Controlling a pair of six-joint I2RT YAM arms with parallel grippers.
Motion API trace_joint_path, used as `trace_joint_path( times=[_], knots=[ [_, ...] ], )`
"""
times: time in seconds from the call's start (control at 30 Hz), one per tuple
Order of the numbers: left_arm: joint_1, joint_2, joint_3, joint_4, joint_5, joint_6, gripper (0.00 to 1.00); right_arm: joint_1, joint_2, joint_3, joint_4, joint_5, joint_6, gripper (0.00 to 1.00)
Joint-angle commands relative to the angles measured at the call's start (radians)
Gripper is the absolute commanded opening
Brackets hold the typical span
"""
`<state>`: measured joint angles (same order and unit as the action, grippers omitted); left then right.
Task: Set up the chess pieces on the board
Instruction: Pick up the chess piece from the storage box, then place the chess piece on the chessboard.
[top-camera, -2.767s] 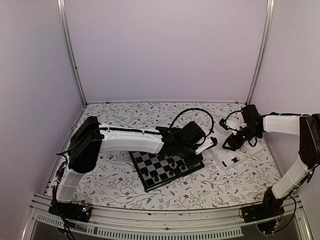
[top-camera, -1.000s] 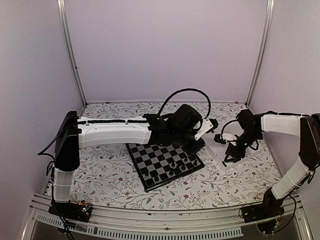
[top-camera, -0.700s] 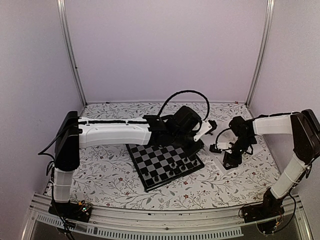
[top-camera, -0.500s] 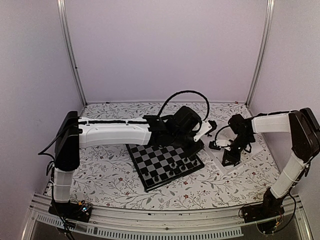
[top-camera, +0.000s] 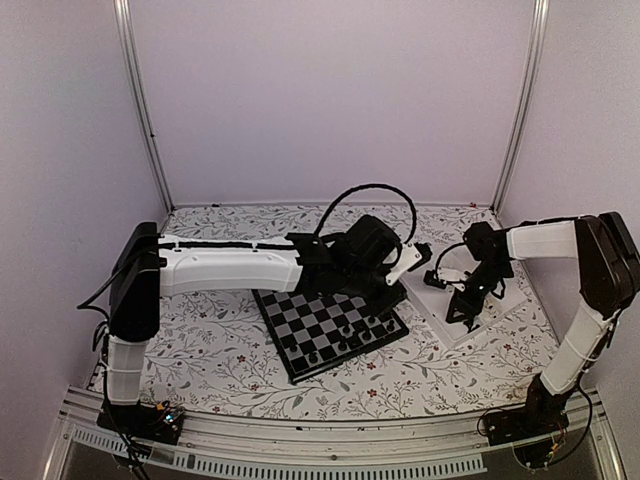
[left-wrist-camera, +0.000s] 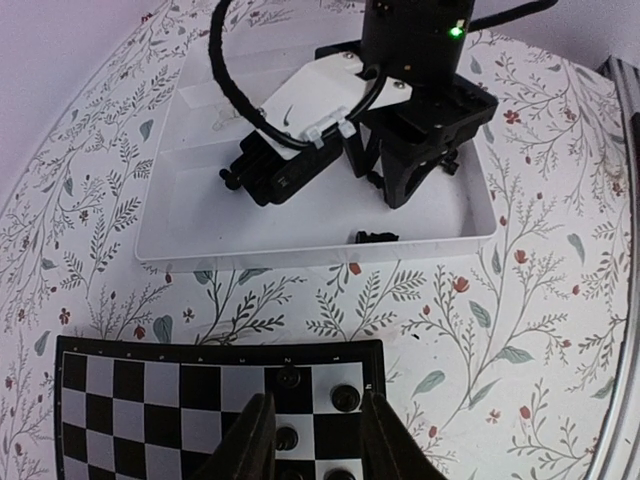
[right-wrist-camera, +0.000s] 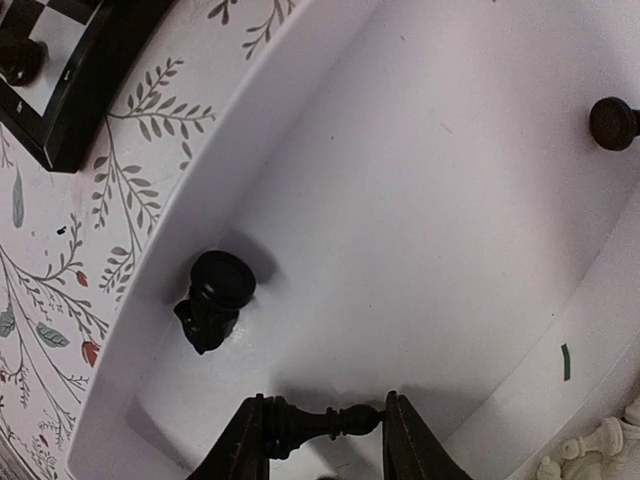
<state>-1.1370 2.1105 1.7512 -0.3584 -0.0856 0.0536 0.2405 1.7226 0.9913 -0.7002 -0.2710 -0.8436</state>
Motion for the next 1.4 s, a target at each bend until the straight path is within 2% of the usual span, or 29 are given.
trace_joint_path(
  times=[0.0, 0.17, 0.37, 0.53, 0.63, 0.93, 1.37],
  knots=[
    [0.017, -0.009, -0.015, 0.026, 0.024, -0.021, 0.31, -0.02, -0.013, 0.044, -0.068, -0.081, 0.03, 0.16],
    [0.046, -0.024, -0.027, 0.059, 0.077, -0.085, 0.31, -0.02, -0.115, 0.039, -0.072, -0.163, 0.038, 0.18],
    [0.137, -0.022, -0.031, 0.133, 0.308, -0.275, 0.33, 0.001, -0.271, 0.024, -0.057, -0.281, -0.034, 0.2],
    [0.211, -0.039, -0.108, 0.328, 0.568, -0.51, 0.36, 0.078, -0.397, 0.027, 0.051, -0.26, -0.069, 0.21],
    [0.231, -0.046, -0.15, 0.511, 0.669, -0.628, 0.36, 0.104, -0.416, 0.079, 0.063, -0.252, -0.075, 0.21],
    [0.235, 0.025, -0.113, 0.661, 0.807, -0.797, 0.36, 0.174, -0.365, 0.157, 0.039, -0.26, -0.115, 0.22],
    [0.226, 0.077, -0.045, 0.58, 0.842, -0.787, 0.37, 0.252, -0.346, 0.195, 0.046, -0.235, -0.105, 0.23]
  ],
)
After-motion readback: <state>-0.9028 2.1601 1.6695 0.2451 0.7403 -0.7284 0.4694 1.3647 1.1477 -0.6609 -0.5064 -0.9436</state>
